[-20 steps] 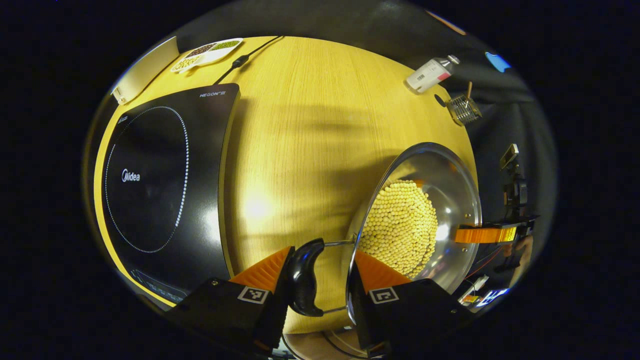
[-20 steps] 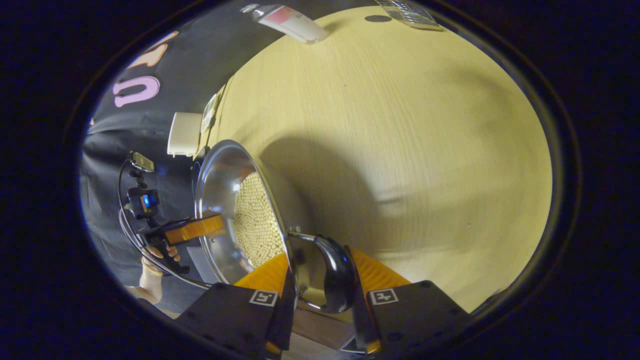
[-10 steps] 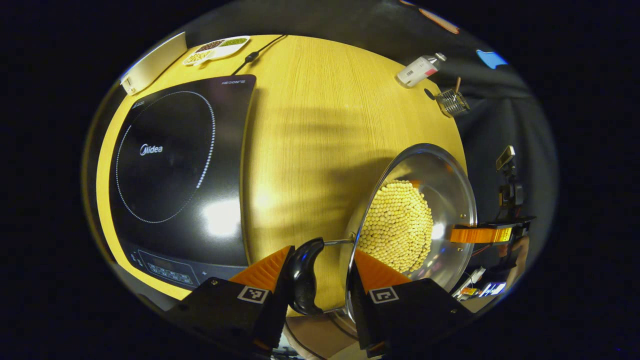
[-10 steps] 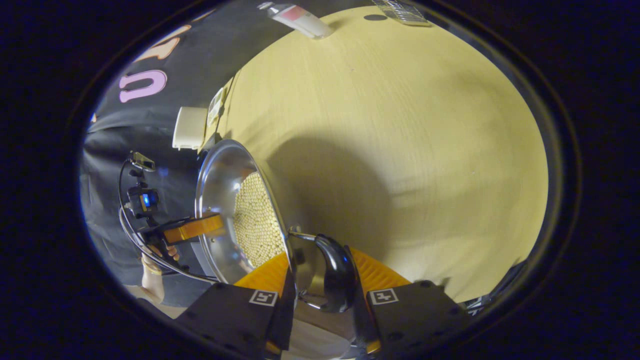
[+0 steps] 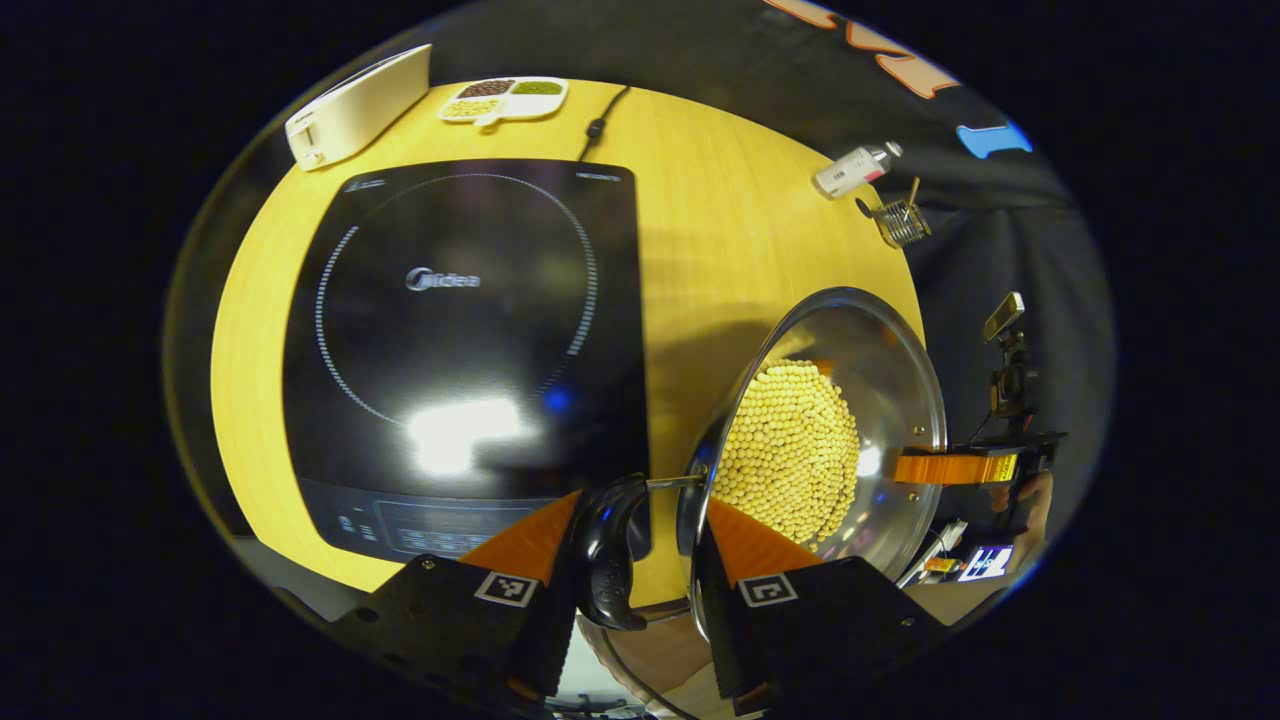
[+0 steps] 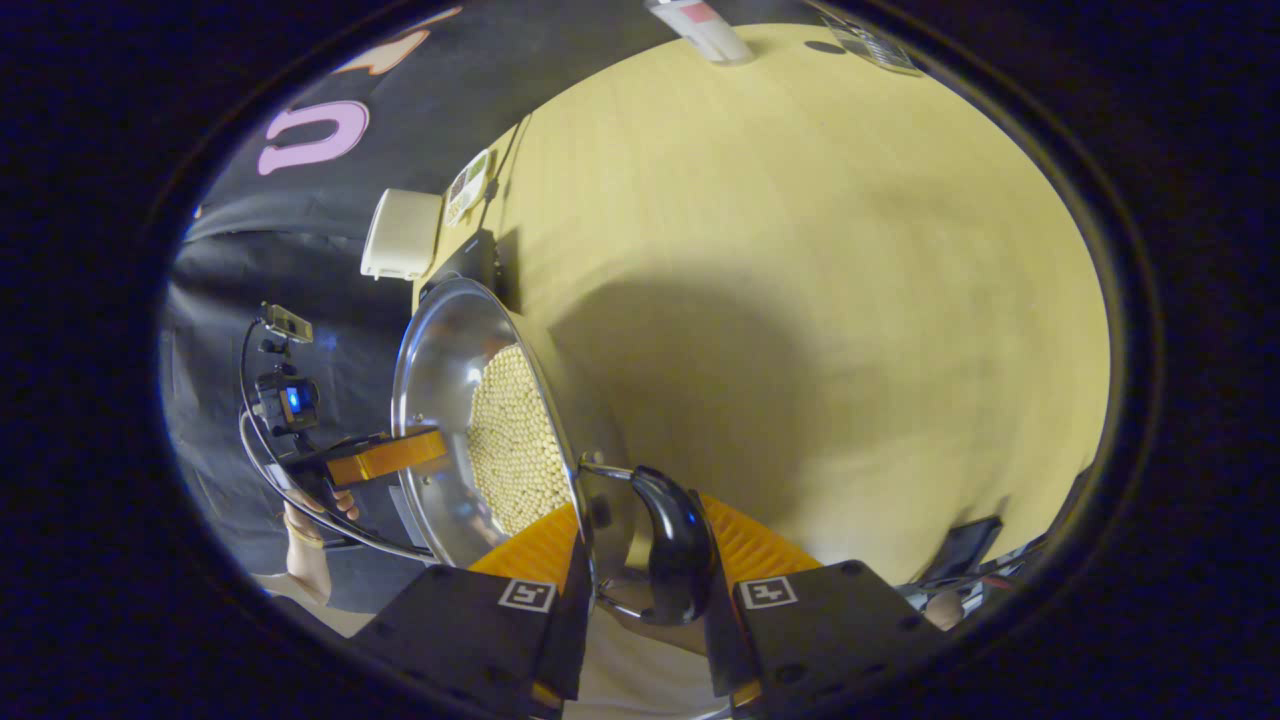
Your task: First push the handle of the pot to place it horizontally, then grasp the pot with both hands and set it on the induction cooktop.
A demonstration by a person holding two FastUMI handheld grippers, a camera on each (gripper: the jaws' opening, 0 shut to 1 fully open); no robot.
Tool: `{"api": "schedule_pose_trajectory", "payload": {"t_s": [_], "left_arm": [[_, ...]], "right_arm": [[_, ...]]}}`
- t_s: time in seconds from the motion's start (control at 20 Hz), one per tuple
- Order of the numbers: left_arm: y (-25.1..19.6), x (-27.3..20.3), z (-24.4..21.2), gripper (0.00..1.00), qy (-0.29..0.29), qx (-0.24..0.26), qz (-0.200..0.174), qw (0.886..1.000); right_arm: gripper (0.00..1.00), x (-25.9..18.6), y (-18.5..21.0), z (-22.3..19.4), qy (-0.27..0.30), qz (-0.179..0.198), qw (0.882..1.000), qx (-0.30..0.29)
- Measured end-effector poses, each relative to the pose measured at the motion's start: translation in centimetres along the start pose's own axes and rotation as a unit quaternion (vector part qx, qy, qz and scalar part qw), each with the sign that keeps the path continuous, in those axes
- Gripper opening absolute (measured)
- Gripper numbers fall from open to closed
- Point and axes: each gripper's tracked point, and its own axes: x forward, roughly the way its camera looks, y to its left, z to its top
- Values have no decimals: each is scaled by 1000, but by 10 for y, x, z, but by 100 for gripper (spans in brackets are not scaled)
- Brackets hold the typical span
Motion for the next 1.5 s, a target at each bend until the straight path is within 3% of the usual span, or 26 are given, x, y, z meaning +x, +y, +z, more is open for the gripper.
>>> {"api": "schedule_pose_trajectory", "payload": {"t_s": [0.15,0.2,0.3,0.4,0.45,0.6,0.65,0.9,1.3,1.35,1.4,1.5], "left_arm": [[-2,6,-2,60,-9,8,-1,1000],[-2,7,-1,58,-10,11,0,1000],[-3,10,-2,58,-14,18,6,1000],[-2,10,-5,58,-16,17,12,1000],[-3,11,-5,59,-18,15,13,1000],[-2,16,-10,58,-29,8,14,999],[-2,17,-10,58,-33,8,16,999],[5,15,-8,58,-56,27,31,998],[3,10,-3,57,-94,67,54,992],[3,11,-1,58,-100,70,55,991],[3,11,-1,57,-103,72,55,990],[3,11,-2,57,-113,72,57,989]], "right_arm": [[46,23,43,-14,-4,-3,1000,2],[52,32,58,-16,-5,-4,1000,2],[46,48,85,-20,-4,-6,1000,0],[46,67,110,-16,-6,-8,1000,-6],[52,73,120,-13,-8,-9,1000,-11],[52,86,146,-2,-10,-11,1000,-24],[46,92,153,1,-9,-12,1000,-25],[46,118,179,27,-11,-12,1000,-23],[46,140,184,65,-38,-7,999,0],[52,141,184,68,-41,-6,999,2],[46,142,185,73,-45,-4,999,3],[46,142,185,81,-57,-3,998,-3]]}}
